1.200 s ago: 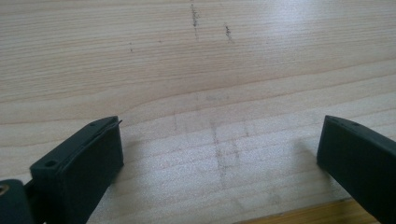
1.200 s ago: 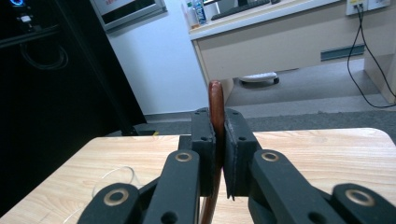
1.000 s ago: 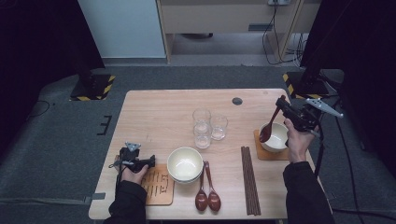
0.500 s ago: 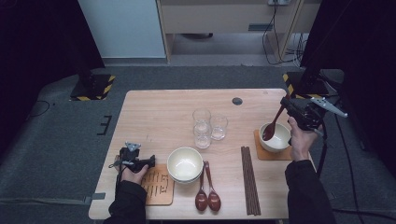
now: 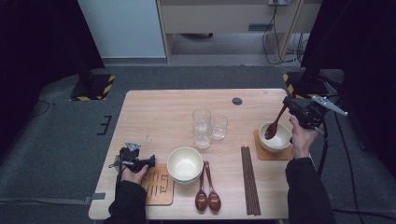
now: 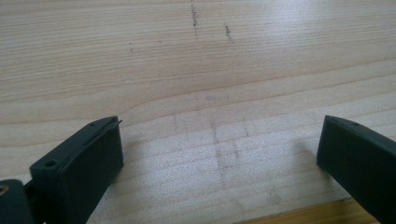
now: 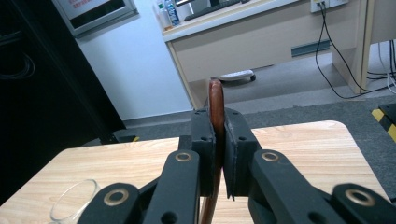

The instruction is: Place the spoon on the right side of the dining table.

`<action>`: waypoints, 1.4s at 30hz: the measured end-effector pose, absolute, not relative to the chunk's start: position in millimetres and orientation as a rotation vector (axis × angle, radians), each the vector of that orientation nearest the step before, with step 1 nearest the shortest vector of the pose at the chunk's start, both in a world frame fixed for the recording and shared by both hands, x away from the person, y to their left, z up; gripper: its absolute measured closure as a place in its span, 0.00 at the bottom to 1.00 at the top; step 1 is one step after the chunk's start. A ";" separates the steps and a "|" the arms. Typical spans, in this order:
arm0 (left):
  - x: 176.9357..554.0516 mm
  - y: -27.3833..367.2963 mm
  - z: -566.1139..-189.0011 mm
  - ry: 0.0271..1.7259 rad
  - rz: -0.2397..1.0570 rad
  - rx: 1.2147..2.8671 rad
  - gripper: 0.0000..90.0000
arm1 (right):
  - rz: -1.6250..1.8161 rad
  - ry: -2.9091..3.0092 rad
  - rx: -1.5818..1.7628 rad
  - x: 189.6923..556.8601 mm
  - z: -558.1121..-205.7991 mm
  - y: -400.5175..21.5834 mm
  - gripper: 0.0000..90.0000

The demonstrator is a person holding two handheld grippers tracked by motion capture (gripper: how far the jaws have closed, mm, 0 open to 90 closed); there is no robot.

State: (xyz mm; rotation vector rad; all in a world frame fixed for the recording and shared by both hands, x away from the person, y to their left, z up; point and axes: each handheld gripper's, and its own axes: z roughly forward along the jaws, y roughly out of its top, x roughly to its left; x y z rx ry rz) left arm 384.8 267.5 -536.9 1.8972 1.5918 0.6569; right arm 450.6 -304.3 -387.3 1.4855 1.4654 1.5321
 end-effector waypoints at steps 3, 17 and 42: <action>384.8 267.5 -536.9 1.592 0.657 1.898 0.00 | 1.528 1.461 1.495 451.9 -388.4 -306.2 0.94; 384.8 267.5 -536.9 1.592 0.656 1.897 0.00 | 1.482 1.475 1.513 459.3 -394.9 -306.8 0.94; 384.8 267.6 -536.9 1.592 0.656 1.897 0.00 | 1.325 1.610 1.528 469.1 -410.5 -289.8 0.94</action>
